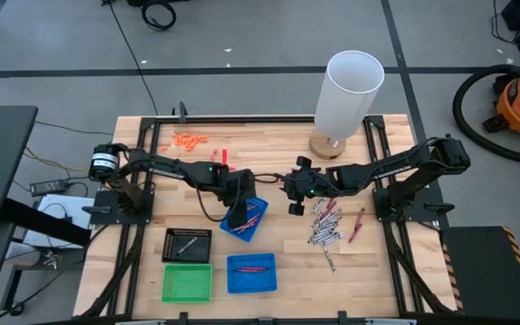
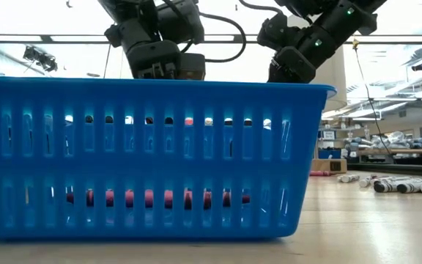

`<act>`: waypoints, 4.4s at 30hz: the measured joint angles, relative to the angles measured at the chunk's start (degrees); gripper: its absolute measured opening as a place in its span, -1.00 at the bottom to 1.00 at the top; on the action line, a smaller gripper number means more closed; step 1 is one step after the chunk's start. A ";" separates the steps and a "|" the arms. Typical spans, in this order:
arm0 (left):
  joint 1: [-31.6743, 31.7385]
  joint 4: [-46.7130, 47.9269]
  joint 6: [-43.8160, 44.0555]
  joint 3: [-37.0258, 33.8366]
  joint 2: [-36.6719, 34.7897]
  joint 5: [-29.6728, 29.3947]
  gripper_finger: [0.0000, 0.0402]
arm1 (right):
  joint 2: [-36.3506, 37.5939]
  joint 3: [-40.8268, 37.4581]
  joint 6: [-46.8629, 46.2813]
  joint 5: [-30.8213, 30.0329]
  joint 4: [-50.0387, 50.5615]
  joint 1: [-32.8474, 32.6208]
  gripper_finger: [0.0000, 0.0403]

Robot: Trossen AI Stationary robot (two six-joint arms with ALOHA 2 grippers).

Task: Sort crayons
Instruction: Put the pink crayon into the top blue bin, then put the white crayon into the green bin

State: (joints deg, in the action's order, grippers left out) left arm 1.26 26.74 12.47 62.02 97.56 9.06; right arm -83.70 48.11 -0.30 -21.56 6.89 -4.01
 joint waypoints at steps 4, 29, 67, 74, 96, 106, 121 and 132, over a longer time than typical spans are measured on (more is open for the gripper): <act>-0.49 0.00 0.00 0.00 0.00 -0.02 -0.60 | -0.02 -0.01 0.00 0.02 0.01 0.00 -0.38; -1.88 -3.07 0.13 0.11 0.00 -0.89 -0.50 | -0.02 -0.01 0.33 0.17 -1.00 0.00 -0.38; -1.88 -18.64 0.28 0.11 -0.02 -0.87 -0.50 | -0.02 0.00 -5.16 0.20 -2.55 -0.55 -0.38; -1.88 -18.64 0.28 0.11 -0.02 -0.88 -0.50 | -0.02 0.00 -5.31 0.19 -2.55 -0.55 -0.38; -1.86 -18.67 0.28 0.11 -0.02 -0.87 -0.50 | -0.02 -0.01 -6.46 0.20 -2.55 -0.55 -0.38; -1.88 -22.14 3.41 0.02 -0.11 -0.50 -0.50 | -0.02 0.00 -5.63 0.18 -0.85 -0.55 -0.38; -3.87 -8.60 -6.26 0.02 -0.31 1.04 -0.50 | -0.02 0.01 -2.08 -2.82 2.90 -0.53 -0.38; -7.02 -18.09 -14.58 -7.74 -11.67 -8.35 -0.50 | -0.02 -0.01 -3.42 -2.82 5.68 0.69 -0.38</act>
State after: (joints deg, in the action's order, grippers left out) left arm -5.76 8.66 -2.11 54.28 85.89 0.71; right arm -83.72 48.10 -3.72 -24.38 12.57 -3.32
